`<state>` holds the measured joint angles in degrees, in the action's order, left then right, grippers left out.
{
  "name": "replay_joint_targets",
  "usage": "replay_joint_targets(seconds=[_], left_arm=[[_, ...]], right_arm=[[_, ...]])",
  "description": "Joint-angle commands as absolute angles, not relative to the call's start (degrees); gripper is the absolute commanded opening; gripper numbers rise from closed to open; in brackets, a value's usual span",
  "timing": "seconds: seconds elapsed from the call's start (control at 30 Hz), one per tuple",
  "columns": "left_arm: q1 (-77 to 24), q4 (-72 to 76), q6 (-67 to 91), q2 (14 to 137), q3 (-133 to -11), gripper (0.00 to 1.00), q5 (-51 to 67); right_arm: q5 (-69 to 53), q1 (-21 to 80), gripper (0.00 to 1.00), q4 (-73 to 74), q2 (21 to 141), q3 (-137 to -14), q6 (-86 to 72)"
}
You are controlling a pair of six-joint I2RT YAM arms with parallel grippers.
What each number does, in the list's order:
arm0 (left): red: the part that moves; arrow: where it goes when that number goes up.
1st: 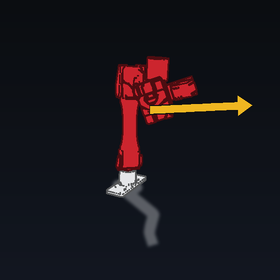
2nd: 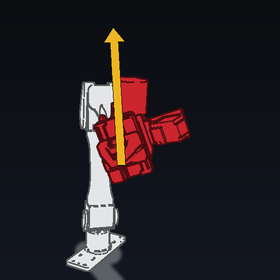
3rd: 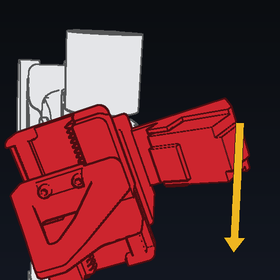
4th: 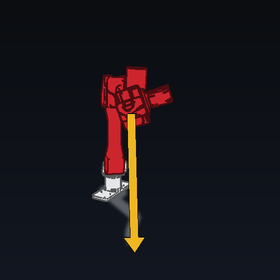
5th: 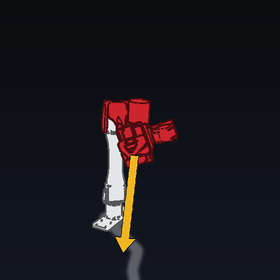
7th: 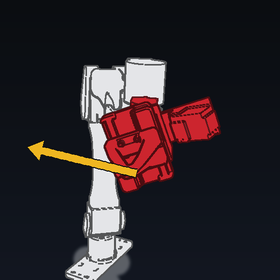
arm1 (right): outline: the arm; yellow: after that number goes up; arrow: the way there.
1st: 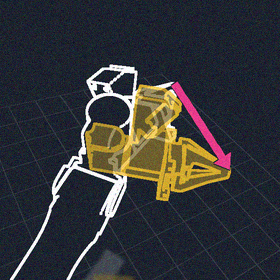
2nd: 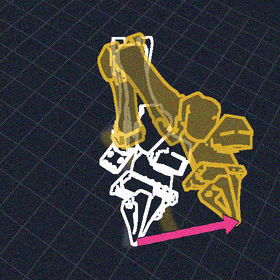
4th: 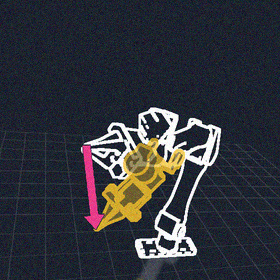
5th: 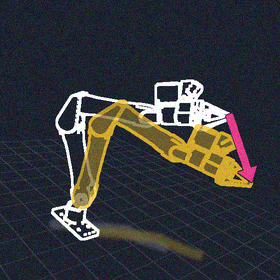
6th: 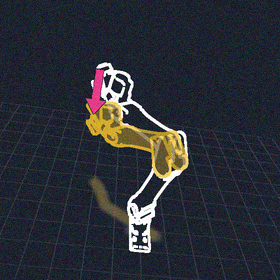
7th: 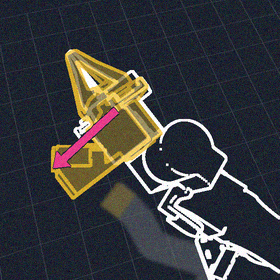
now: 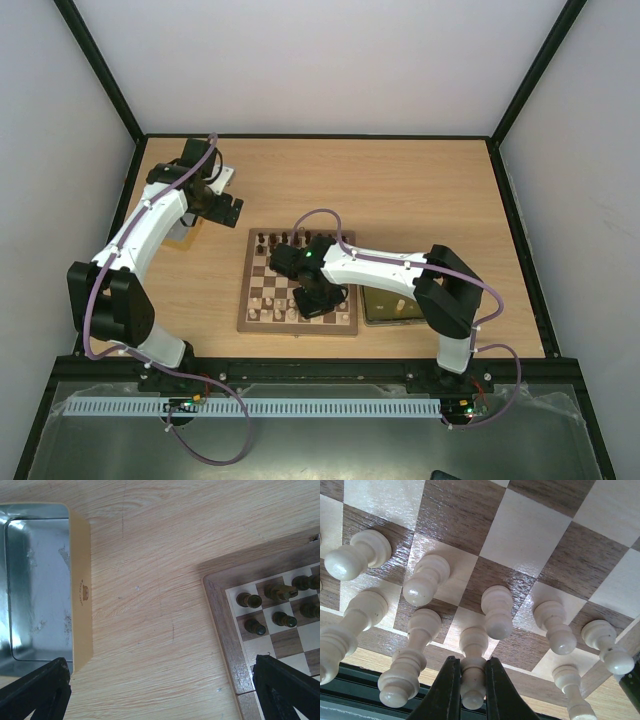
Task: Set up the chess pieces on the board
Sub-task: Place the chess piece on the chessboard.
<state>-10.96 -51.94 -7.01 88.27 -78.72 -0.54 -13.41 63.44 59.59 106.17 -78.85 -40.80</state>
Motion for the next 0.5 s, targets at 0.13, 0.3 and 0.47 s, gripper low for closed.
replay_joint_targets(seconds=[0.13,0.3,0.47], left_arm=[[-10.66,-52.54,-6.44,87.55,-79.25,0.99,-0.79],[-10.70,-52.51,-6.42,87.54,-79.36,0.99,-0.77],[-10.66,-52.56,-6.49,87.47,-79.30,0.99,-0.70]], right_arm=[[-13.45,63.91,0.02,59.67,104.92,-78.04,-41.46],[-13.27,63.90,0.03,59.82,105.19,-78.47,-41.40],[-13.21,63.90,0.09,60.07,105.30,-78.58,-41.31]])
